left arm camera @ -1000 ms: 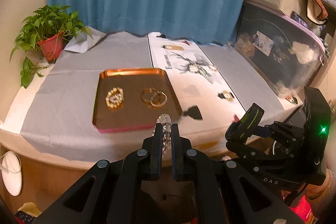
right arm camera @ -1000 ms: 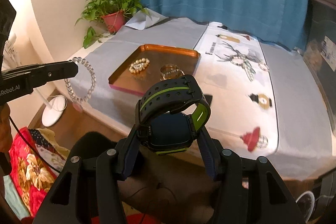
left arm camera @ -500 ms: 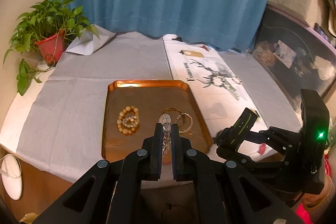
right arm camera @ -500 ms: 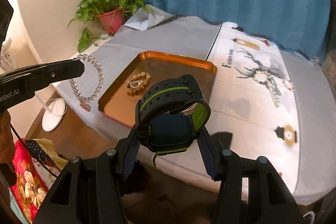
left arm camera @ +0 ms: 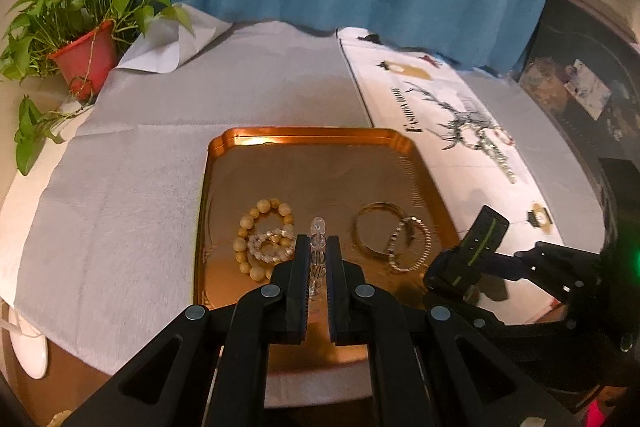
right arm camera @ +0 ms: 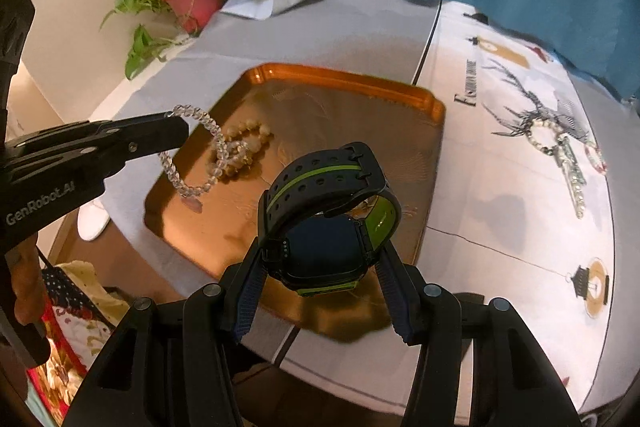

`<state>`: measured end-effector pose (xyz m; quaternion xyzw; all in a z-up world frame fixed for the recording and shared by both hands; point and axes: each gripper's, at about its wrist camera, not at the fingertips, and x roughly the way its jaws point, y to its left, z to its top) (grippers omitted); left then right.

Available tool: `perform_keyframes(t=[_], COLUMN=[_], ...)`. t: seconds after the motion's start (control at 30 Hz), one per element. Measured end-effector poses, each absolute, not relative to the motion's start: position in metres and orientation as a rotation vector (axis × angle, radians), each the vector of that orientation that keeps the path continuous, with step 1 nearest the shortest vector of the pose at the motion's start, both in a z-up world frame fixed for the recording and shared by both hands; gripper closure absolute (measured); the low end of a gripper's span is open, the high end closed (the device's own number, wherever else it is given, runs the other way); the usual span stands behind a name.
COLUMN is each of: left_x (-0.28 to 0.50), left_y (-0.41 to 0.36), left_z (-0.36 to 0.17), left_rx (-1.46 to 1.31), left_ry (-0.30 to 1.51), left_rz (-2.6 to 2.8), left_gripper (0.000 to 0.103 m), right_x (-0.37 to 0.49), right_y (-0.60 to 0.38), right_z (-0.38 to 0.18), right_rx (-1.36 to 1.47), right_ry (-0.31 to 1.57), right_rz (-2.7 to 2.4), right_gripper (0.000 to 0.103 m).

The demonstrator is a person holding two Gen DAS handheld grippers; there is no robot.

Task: Organize jewelry
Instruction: 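Carry the watch and pin over the copper tray and open both tools, then lift both open tools away from the copper tray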

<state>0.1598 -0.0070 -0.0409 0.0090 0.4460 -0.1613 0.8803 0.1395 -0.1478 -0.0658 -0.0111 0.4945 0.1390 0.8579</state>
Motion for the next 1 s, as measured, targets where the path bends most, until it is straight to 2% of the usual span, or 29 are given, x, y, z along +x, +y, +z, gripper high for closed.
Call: perform_keyframes(t=[0.1,0.17,0.2,0.23,0.27,0.37,0.6,1.0], left_x=[0.173,0.181,0.184,0.184,0.181,0.169,0.118,-0.007], left_y=[-0.006,-0.005,-0.004,-0.003,-0.001,0.001,0.0,-0.003], left_z=[-0.051,-0.057,-0.06,-0.061,-0.06,-0.057,-0.04,0.008], left_rx=[0.044,0.063,0.071,0.075,0.075,0.088,0.112,0.107], left_ry=[0.933,0.963,0.986,0.994,0.979,0.968,0.948,0.884], left_rz=[-0.282,-0.247,-0.225,-0.201,-0.182,-0.176,-0.135,-0.136], left_gripper=[0.095,0.06,0.02,0.004,0.004,0.004,0.004,0.004], right_x=[0.15,0.16,0.163,0.166,0.166,0.16,0.109,-0.015], right_y=[-0.149,-0.151,-0.151,-0.15,-0.15,-0.152,-0.169,-0.176], right_z=[-0.074,-0.079,-0.08,-0.081,-0.08,-0.074,-0.06,0.009], right_rx=[-0.016,0.005,0.001,-0.013,-0.022,-0.018,0.039,0.062], right_ry=[1.062,1.072,1.077,1.078,1.066,1.028,1.009,0.901], right_rz=[0.278,0.271,0.266,0.252,0.245,0.242,0.19,0.177], right_gripper=[0.048,0.042,0.037,0.026,0.023,0.021,0.021,0.021])
